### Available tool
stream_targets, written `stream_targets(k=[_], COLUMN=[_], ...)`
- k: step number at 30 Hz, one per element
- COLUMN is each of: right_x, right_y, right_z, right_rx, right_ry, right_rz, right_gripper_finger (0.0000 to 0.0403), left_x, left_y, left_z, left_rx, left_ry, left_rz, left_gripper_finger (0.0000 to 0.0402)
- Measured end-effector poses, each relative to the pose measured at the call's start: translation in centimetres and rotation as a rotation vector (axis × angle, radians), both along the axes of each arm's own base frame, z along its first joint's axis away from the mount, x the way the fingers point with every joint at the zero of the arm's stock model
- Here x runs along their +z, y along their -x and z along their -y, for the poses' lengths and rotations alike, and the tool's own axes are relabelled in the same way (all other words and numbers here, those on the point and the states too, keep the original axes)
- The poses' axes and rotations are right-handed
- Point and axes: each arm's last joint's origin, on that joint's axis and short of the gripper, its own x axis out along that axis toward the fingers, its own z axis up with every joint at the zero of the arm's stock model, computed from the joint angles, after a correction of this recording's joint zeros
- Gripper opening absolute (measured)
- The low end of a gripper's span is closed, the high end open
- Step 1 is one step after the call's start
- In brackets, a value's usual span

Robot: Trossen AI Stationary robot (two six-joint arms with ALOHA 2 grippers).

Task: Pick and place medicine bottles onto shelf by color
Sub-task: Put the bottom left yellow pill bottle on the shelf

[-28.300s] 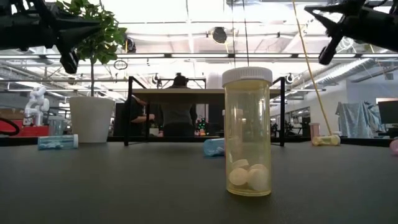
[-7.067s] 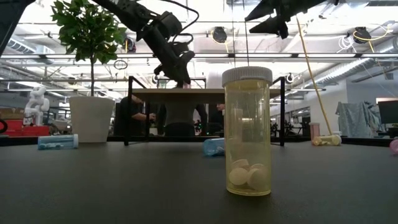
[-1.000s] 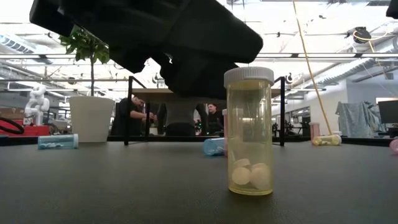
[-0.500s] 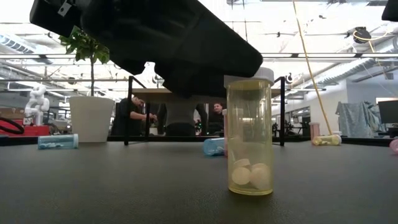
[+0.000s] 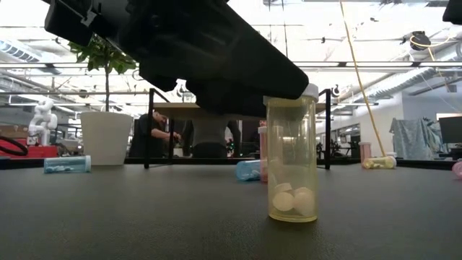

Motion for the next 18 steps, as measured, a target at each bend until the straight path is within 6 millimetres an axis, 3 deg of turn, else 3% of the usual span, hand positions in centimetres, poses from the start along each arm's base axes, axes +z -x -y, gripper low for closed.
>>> stream_targets(k=[18], right_x=[0.03], right_y=[-0.04], right_z=[-0.05], right_rx=[-0.004], right_ry=[-0.009], right_rz=[0.005], right_gripper_finger=[0.0137], left_x=[-0.12], left_y=[0.07], left_z=[-0.02], left_rx=[0.000], left_ry=[-0.007], left_rz=[-0.012], left_gripper_finger=[0.0174])
